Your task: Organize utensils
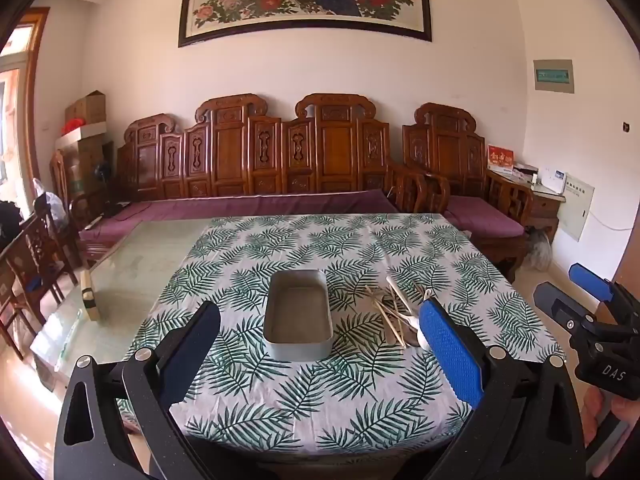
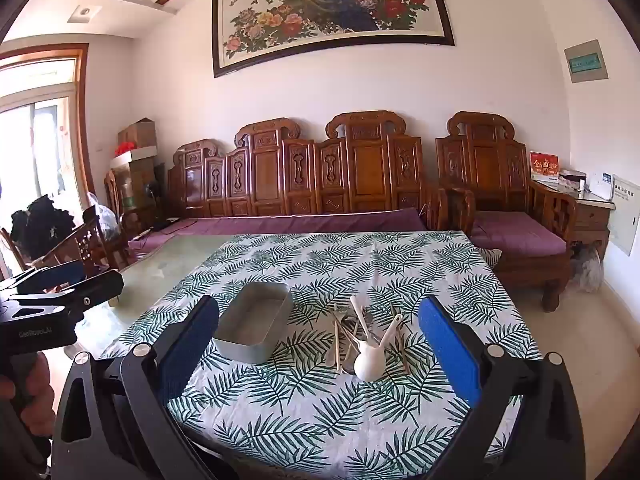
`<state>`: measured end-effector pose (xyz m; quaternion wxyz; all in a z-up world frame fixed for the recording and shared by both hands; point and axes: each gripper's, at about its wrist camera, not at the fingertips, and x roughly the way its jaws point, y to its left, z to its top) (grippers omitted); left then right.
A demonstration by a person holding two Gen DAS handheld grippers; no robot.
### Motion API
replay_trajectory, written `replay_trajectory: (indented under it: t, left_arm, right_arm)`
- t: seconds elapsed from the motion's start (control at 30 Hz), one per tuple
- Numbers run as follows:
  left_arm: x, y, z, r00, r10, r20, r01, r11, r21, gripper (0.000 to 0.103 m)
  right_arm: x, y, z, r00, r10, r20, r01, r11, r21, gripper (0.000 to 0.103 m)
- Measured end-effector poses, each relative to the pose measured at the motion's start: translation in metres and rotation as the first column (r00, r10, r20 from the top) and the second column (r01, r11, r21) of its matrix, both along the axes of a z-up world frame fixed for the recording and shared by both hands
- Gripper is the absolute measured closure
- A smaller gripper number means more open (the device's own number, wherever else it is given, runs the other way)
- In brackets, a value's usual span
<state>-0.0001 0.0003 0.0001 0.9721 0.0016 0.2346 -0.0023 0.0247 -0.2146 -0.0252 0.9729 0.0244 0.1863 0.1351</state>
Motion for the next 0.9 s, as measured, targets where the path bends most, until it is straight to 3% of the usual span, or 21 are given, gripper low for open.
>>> replay_trajectory:
  t: [0.9]
  left_arm:
    - [0.0003,-0.0002,-0.0003,1.000,0.000,-0.005,0.000,1.000,0.002,0.006]
  right_arm:
    - [0.0013,0.0017,0.0025,1.000,-0.005,0.003,0.005,1.000,0.000,0.003]
